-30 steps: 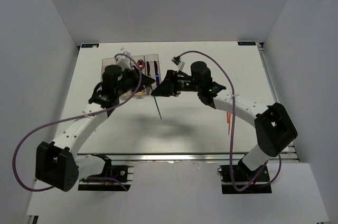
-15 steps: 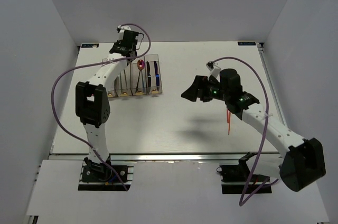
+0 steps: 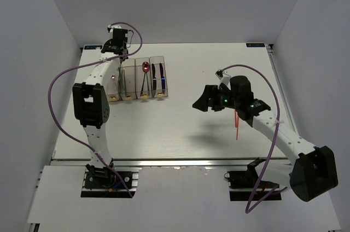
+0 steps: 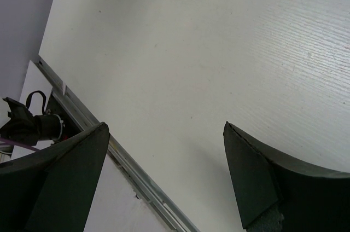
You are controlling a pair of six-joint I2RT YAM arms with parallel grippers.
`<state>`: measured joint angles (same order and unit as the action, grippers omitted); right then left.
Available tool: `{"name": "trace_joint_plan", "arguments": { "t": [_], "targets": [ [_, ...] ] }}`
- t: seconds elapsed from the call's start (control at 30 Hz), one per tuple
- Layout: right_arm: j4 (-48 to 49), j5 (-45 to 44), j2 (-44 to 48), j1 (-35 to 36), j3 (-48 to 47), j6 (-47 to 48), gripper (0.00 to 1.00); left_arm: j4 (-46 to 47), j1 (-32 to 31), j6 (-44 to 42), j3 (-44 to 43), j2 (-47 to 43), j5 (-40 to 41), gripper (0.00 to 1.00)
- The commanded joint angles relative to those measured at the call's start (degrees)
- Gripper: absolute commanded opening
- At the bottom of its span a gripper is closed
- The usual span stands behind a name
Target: Sort the eating utensils into containers
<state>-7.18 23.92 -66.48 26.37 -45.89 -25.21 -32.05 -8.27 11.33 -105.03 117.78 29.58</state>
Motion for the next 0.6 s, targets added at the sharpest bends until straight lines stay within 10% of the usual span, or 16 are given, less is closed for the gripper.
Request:
{"name": "trace_joint_plan", "arguments": {
  "t": [0.0,0.4,0.57],
  "targets": [
    [0.9,1.3,0.0,-0.7,0.5,1.7,0.89,1.6,0.5,3.0,-3.2,-1.1,-3.8,0.01],
    [0.7,-2.4,2.2,-2.5,2.8,1.0,0.89,6.0,1.6,4.7,3.9,-0.5,-6.5,0.09],
    [-2.0,-6.9,3.6,-4.4,2.6,-0.2,0.89,5.1,0.7,4.7,3.3,1.2,-8.4,0.34]
  ]
}}
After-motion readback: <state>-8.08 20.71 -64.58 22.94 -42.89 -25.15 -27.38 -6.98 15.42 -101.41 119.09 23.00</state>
